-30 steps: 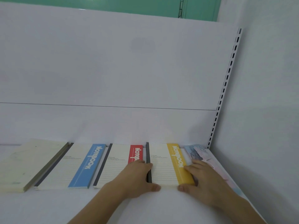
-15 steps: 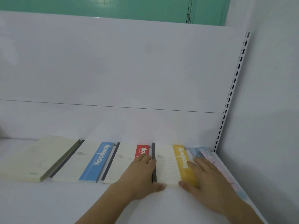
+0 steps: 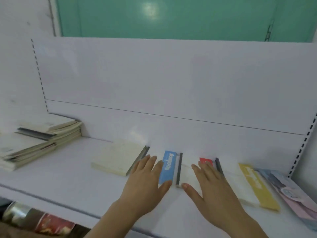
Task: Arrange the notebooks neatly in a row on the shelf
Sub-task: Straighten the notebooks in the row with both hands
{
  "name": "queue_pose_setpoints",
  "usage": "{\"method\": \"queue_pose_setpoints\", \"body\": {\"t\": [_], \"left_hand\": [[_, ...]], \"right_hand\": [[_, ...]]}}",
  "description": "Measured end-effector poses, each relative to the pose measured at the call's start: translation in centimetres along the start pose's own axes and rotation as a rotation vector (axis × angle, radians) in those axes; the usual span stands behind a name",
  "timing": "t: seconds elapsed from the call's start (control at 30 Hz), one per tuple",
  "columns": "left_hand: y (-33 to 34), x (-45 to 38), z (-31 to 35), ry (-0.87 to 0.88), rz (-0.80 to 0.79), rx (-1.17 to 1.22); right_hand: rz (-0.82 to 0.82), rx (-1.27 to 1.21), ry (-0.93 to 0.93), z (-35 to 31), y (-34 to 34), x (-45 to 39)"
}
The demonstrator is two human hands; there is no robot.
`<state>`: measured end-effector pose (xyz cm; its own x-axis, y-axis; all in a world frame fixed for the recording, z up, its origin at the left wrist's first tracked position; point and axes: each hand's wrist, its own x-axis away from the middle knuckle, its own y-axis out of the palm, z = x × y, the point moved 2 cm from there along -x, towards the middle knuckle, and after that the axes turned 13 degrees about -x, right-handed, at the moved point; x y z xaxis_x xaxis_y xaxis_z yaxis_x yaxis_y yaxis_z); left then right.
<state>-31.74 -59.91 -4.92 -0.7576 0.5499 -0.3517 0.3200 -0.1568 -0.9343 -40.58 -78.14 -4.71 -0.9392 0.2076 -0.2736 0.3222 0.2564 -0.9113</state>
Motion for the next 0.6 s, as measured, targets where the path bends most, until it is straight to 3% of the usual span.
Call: {"method": "queue_pose_setpoints", "body": {"t": [0.3, 0.6], "left_hand": [[-3.8, 10.5, -18.9, -0.112, 0.023, -0.048], [-4.1, 17.2, -35.0, -0.346, 0.044, -0.003]], "right_hand": [[-0.033, -0.111, -0.095, -20.1, 6.2, 0.4], [-0.155, -0.174, -0.279, -36.5, 13.1, -3.2]]}}
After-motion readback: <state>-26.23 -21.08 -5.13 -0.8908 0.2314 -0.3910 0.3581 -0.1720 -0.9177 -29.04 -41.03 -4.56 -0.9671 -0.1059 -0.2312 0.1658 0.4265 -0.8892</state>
